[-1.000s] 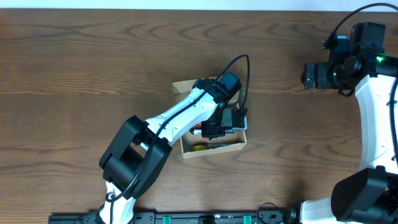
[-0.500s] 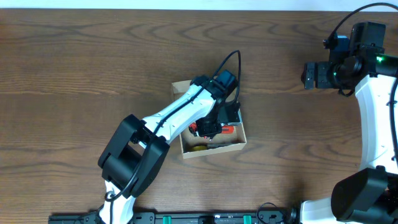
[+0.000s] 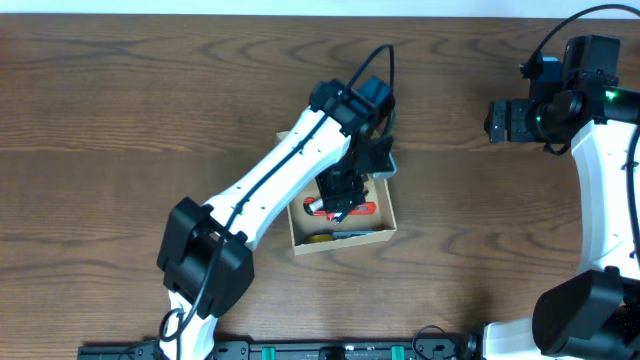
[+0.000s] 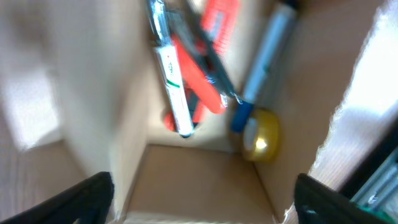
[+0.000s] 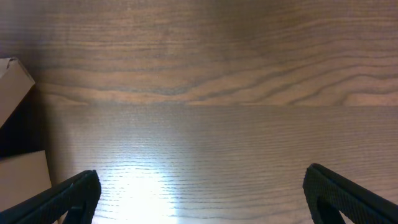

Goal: Pack container
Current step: 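Raise the left gripper out of the box and back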

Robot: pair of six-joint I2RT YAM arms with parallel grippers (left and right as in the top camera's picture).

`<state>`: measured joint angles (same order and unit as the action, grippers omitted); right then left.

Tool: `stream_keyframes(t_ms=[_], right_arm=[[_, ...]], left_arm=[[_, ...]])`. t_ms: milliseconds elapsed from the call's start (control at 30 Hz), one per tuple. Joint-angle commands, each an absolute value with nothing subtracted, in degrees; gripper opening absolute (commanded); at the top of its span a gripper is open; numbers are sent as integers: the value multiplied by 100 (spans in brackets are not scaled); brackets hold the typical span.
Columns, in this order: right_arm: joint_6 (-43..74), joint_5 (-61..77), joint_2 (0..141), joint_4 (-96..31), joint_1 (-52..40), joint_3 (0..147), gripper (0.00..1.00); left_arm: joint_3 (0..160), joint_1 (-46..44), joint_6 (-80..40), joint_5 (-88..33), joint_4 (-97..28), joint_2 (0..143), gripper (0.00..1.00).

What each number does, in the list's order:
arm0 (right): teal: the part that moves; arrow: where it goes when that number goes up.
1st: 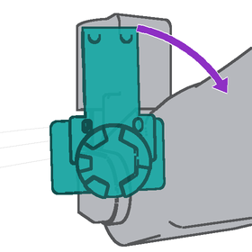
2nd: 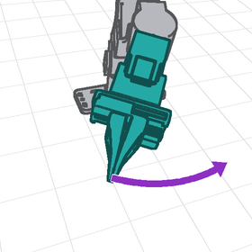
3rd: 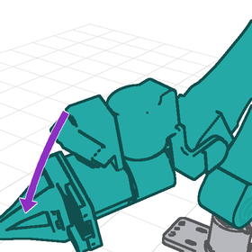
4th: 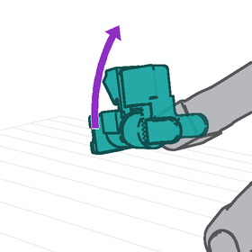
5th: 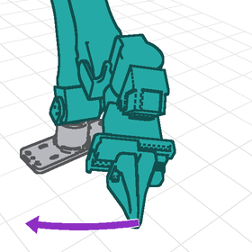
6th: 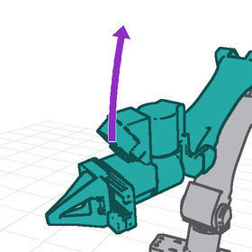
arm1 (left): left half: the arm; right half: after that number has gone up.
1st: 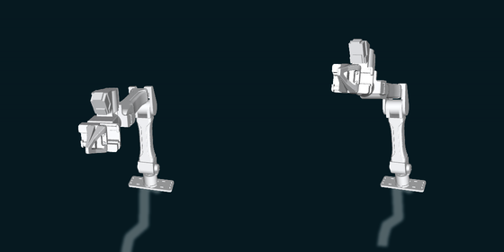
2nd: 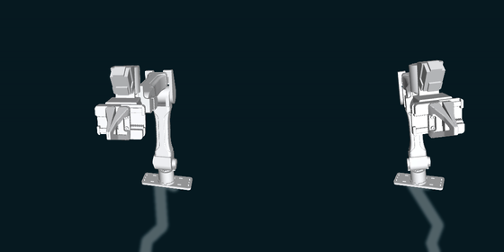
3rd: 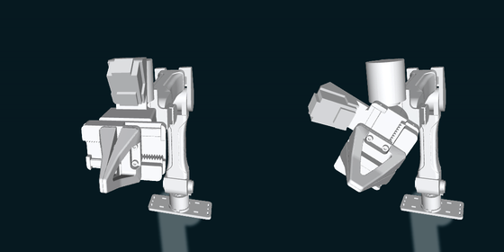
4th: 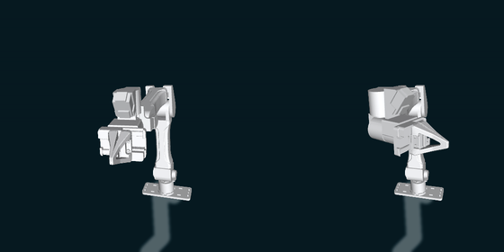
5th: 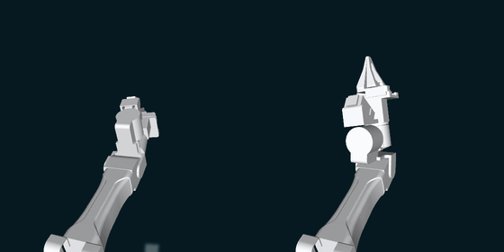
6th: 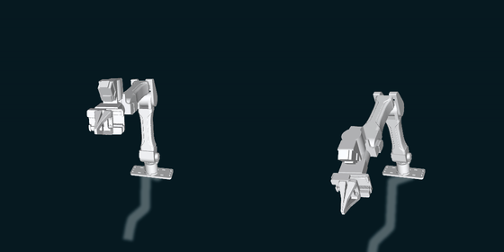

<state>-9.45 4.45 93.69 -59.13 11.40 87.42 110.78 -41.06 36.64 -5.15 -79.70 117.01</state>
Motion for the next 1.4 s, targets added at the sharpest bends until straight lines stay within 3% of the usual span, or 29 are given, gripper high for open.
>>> stream_keyframes(t_ms=[0,367,733,933,1367], right_arm=[[-991,456,9323,-5927,1160,8790,99],[-902,580,9323,-5865,1186,8790,99],[-913,1682,9323,-5669,1566,8792,99],[-921,2783,9459,-5684,1769,8790,99],[-915,2786,9935,-5944,1745,8790,99]], left_arm=[[11544,-3892,2665,180,-8023,11633,97],[12669,-2169,1085,436,-8230,11509,95],[12654,-145,274,-624,-7959,10779,95],[12551,110,-432,-604,-7765,10357,95],[10610,307,-1052,-1168,-6687,10300,95]])
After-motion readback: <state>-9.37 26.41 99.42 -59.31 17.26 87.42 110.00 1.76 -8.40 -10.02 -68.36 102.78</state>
